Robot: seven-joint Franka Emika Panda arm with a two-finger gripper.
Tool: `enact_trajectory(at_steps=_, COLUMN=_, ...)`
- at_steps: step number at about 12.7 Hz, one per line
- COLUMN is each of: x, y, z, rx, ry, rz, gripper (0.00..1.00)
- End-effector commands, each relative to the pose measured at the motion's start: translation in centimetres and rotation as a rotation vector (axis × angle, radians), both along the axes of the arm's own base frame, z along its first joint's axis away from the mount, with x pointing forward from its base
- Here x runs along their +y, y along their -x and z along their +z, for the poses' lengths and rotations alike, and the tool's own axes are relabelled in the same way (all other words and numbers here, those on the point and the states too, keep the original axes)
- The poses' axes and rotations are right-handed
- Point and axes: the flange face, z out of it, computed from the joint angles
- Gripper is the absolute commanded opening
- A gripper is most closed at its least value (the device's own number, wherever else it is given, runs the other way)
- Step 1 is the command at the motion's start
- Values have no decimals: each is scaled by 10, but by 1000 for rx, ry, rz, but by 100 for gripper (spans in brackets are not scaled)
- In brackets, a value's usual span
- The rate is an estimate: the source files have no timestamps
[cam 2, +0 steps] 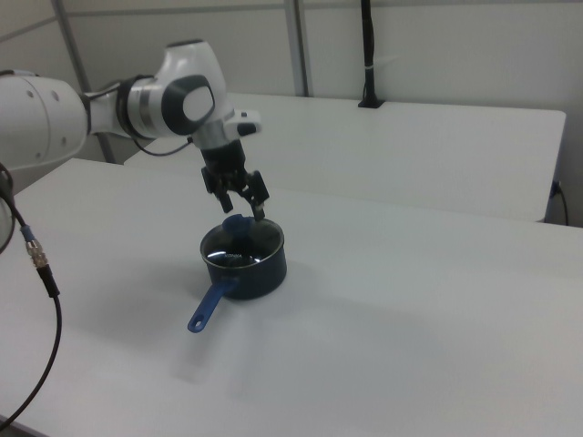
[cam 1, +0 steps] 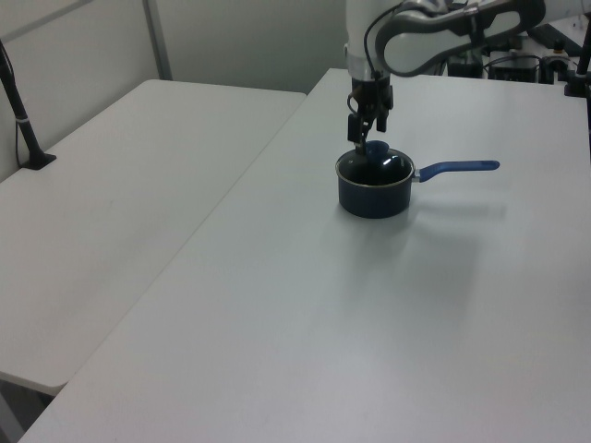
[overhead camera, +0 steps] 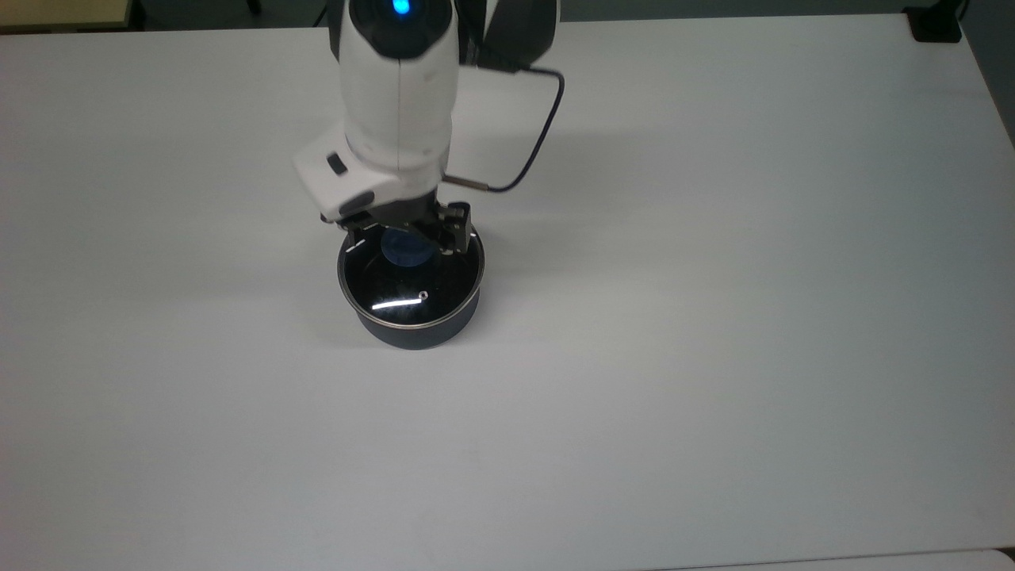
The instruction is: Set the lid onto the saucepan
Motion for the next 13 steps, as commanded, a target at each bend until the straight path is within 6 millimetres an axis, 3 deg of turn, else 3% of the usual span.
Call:
enact_trajectory(at_steps=1, x=-17, y=46, z=71, rx=11, ry=-14, rz=30, gripper=100)
enact_trajectory(at_steps=3, x=-26, y=83, z=111, rx=39, ry=-62, rz=83, gripper=100)
enact_trajectory(at_steps=5, x=-30, y=109, z=132, rx=80, ry=-100, rz=118, gripper=100)
enact_trajectory(at_steps=10, x=-64, y=113, z=143, rx=69, ry=-110, rz=107, gripper=100)
enact_trajectory(at_steps=13, x=-69, y=115, z=146, rx=59, ry=-148, rz=79, gripper=100)
